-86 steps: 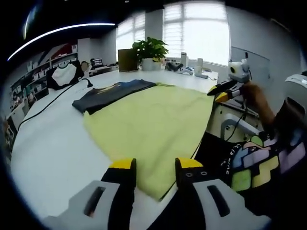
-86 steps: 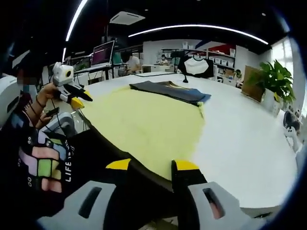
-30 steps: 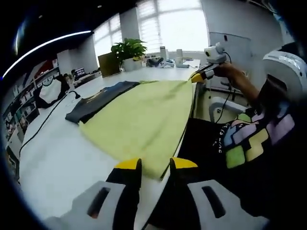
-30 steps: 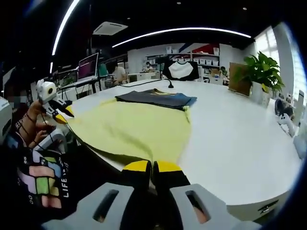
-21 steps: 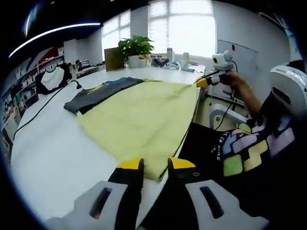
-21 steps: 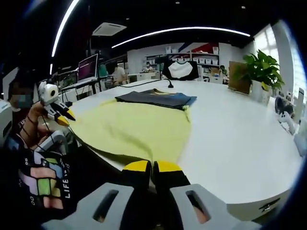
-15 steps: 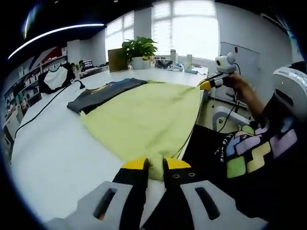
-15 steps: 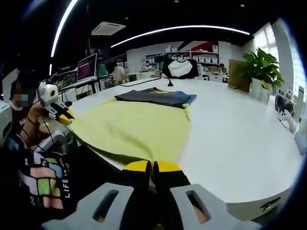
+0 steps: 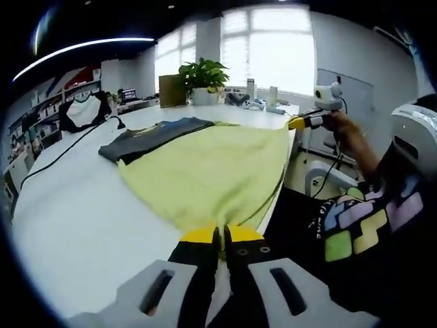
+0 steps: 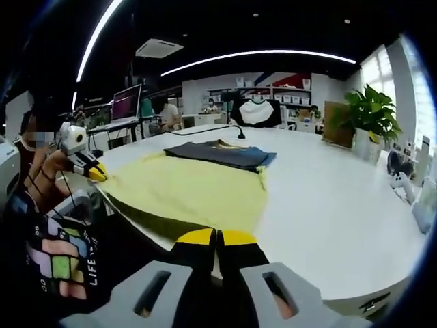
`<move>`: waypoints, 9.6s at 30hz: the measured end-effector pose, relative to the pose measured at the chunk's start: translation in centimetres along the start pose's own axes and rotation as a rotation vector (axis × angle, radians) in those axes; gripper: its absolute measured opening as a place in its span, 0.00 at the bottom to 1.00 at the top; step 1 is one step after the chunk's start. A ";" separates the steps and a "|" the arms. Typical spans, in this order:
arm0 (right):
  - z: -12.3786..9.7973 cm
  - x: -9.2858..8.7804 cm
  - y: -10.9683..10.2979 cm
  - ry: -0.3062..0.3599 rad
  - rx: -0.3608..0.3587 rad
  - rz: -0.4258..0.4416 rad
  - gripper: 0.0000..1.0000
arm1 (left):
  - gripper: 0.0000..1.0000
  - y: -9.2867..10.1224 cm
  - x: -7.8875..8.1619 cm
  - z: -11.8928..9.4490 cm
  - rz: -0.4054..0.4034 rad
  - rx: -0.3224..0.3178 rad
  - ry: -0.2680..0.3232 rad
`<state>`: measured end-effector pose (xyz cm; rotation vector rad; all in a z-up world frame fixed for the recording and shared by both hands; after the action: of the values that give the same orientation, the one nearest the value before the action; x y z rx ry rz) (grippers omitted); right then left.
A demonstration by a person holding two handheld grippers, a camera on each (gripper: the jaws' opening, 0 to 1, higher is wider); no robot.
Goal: Fold the garment on the visible template until the final outline fits inside the template.
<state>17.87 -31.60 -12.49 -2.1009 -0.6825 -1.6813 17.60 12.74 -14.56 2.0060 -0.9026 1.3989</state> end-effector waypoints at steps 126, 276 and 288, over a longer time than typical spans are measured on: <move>30.6 5.6 13.0 -0.083 -0.172 -0.613 0.00 | 0.03 -26.7 8.5 15.2 0.126 0.423 0.029; 16.1 1.6 8.3 -0.045 0.129 -0.069 0.47 | 0.24 -15.5 3.4 4.8 -0.113 0.270 0.010; 17.8 1.4 7.6 -0.094 0.179 0.046 0.11 | 0.08 -15.2 2.9 5.4 -0.120 0.194 0.038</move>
<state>36.78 -27.68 -14.96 -2.0626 -0.7763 -1.4486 33.15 17.77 -14.24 2.1295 -0.6388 1.5000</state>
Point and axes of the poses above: the point that each gripper's makers call its tool centre point, and the gripper's own axes: z roughly forward along the fingers, y roughly to its right, x roughly out of its top, the point moved 10 cm from there along -z, roughly backward along the fingers, and after that the axes turned 8 degrees about y, right-handed, at the moved point
